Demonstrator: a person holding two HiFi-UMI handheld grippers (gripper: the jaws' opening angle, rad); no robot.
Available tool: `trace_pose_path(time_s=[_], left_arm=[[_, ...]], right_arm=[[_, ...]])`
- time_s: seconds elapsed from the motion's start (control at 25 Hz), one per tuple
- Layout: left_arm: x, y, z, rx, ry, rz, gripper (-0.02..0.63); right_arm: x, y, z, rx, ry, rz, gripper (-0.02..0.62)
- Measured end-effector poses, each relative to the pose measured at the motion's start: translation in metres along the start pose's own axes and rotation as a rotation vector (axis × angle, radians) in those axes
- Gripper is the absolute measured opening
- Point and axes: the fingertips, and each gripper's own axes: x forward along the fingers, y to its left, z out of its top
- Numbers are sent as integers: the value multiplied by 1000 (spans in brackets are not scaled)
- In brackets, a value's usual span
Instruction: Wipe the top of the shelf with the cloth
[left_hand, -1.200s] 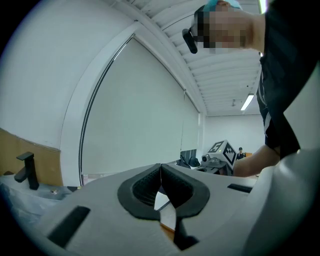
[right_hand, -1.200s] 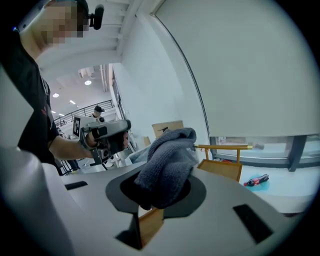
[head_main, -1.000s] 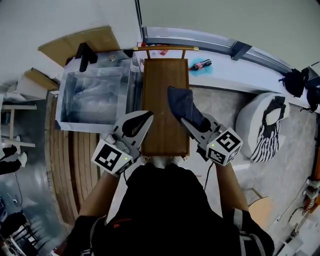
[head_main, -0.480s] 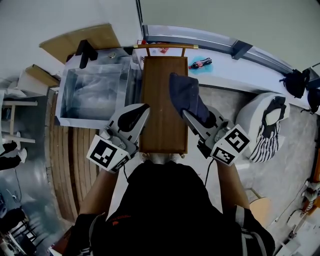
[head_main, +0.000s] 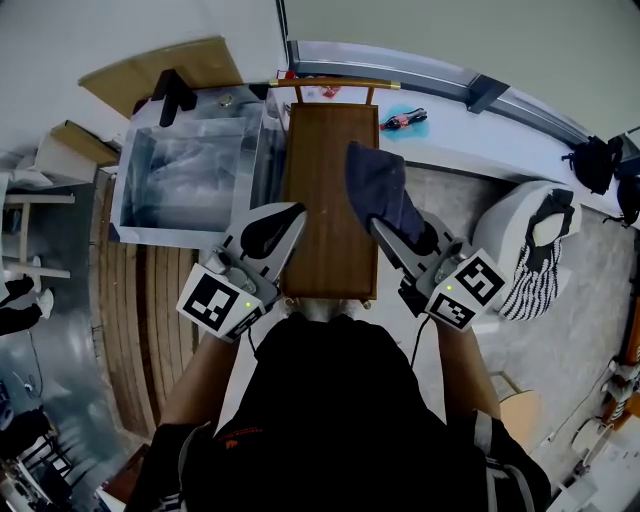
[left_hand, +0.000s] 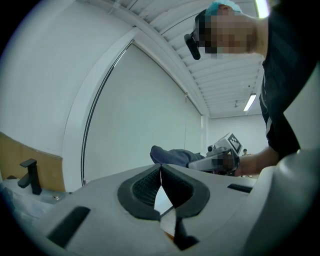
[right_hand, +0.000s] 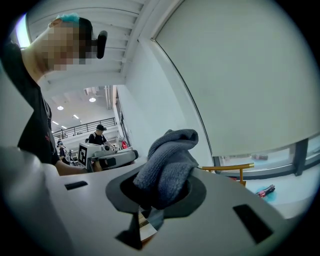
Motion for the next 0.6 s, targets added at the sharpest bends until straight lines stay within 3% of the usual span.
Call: trace_pose_path(time_s=[0.6], left_arm=[[-11,-1,-5,-12,6,-7,20]], right_arm=[[8,15,-15,16,25,-2,60]])
